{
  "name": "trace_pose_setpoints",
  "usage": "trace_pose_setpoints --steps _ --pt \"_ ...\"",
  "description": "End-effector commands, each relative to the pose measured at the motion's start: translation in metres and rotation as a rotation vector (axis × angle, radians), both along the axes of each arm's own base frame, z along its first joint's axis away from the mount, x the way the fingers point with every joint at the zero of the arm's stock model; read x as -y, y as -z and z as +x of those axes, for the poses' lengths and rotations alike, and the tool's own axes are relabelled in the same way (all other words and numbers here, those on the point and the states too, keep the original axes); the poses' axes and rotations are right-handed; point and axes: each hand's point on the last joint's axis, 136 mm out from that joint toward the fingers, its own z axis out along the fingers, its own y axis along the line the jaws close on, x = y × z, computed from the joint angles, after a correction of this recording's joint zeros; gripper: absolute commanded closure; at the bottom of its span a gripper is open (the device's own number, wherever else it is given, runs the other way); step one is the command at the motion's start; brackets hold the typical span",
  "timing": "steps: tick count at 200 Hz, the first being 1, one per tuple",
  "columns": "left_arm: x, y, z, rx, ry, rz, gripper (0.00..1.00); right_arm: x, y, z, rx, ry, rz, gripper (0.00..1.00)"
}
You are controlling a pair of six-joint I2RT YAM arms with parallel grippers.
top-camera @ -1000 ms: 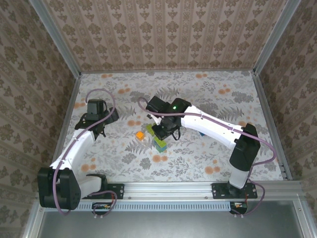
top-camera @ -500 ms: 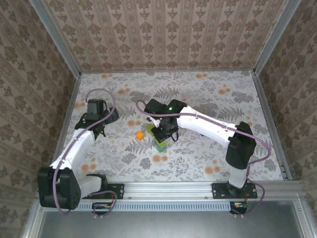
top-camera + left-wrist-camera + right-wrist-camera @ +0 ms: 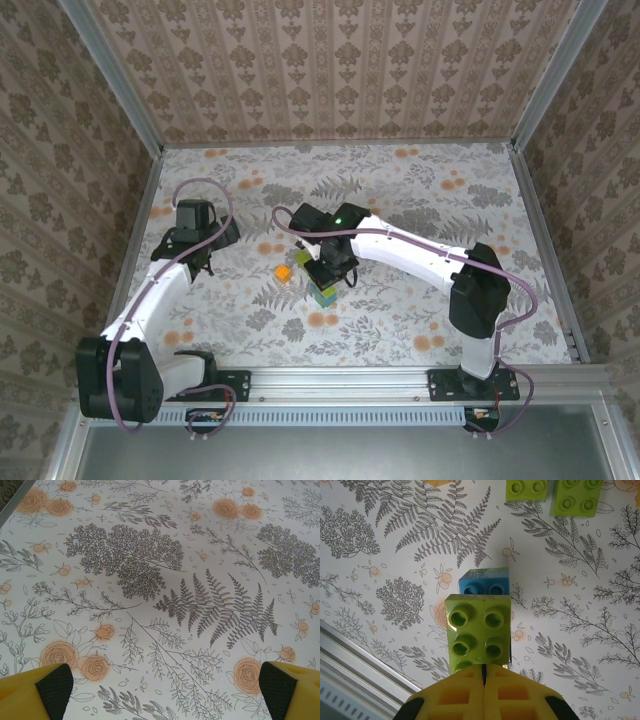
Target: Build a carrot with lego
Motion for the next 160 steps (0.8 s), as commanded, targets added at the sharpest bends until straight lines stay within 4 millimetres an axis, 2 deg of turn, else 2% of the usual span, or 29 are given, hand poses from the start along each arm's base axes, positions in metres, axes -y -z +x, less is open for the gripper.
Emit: trace_pose_setpoints --steps 1,160 --pt "-0.0008 -0.0044 0.0008 -0.011 0.008 0.030 0.01 0.0010 0.0102 -0.0078 -0.046 -0.015 -0.021 0.95" --pt "-0.0010 -0.0049 0.0009 -0.010 0.008 0.034 0.01 -0.0029 0.0122 -0.0033 -0.045 -0.053 -0.050 0.93"
